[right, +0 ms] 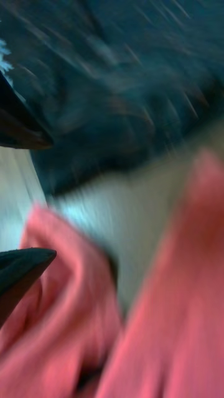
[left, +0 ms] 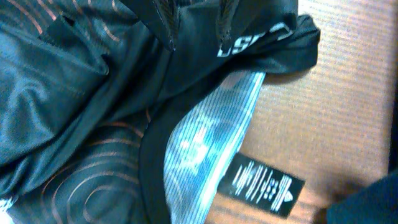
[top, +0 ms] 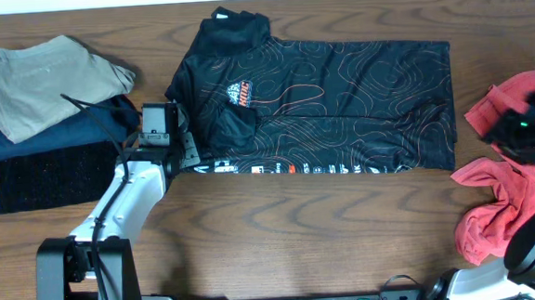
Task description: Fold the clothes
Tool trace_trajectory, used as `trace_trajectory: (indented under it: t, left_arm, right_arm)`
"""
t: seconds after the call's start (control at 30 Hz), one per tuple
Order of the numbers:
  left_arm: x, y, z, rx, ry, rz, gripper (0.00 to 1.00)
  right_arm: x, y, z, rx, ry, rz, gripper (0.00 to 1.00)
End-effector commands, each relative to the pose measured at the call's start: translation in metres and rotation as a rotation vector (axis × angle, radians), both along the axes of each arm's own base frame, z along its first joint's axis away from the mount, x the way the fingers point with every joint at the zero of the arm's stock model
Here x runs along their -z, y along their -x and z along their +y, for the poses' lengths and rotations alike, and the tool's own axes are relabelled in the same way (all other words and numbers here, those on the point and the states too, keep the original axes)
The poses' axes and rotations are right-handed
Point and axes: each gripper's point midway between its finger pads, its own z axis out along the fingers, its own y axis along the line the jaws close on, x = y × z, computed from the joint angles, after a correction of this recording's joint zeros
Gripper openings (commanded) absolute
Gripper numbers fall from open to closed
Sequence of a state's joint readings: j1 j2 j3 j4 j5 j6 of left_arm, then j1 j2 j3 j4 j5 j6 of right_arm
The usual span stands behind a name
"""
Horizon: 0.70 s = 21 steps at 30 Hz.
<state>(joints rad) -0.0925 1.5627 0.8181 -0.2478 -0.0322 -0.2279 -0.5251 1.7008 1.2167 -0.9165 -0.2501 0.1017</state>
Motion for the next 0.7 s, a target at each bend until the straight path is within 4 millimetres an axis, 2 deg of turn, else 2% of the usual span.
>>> trace_trajectory:
  t: [0.0,0.1,0.27,0.4,0.5,0.6,0.67]
  left_arm:
    - [-0.002,-0.006,0.0,0.006,-0.005,-0.016,0.24]
    - [-0.001,-0.009,0.001,0.003,-0.011,-0.022,0.25]
    - [0.014,-0.009,0.002,0.001,-0.016,0.007,0.28]
    - [0.025,-0.009,0.002,0.001,-0.018,0.029,0.29]
    - [0.032,-0.01,0.002,0.001,-0.019,0.04,0.33]
    - [0.043,-0.006,0.003,0.0,-0.022,0.073,0.35]
    - [0.051,0.0,0.003,0.001,-0.025,0.105,0.35]
  right_arm:
    - [0.002,-0.012,0.056,-0.233,-0.099,-0.055,0.51]
    - [0.024,-0.001,0.066,-0.284,-0.01,0.026,0.53]
    - [0.052,0.021,0.053,-0.161,0.131,0.16,0.52]
    - [0.063,0.02,0.052,-0.142,0.141,0.136,0.51]
    - [0.07,0.02,0.052,-0.141,0.145,0.117,0.56]
    - [0.077,0.022,0.053,-0.141,0.147,0.109,0.56]
    - [0.082,0.026,0.055,-0.142,0.146,0.113,0.5]
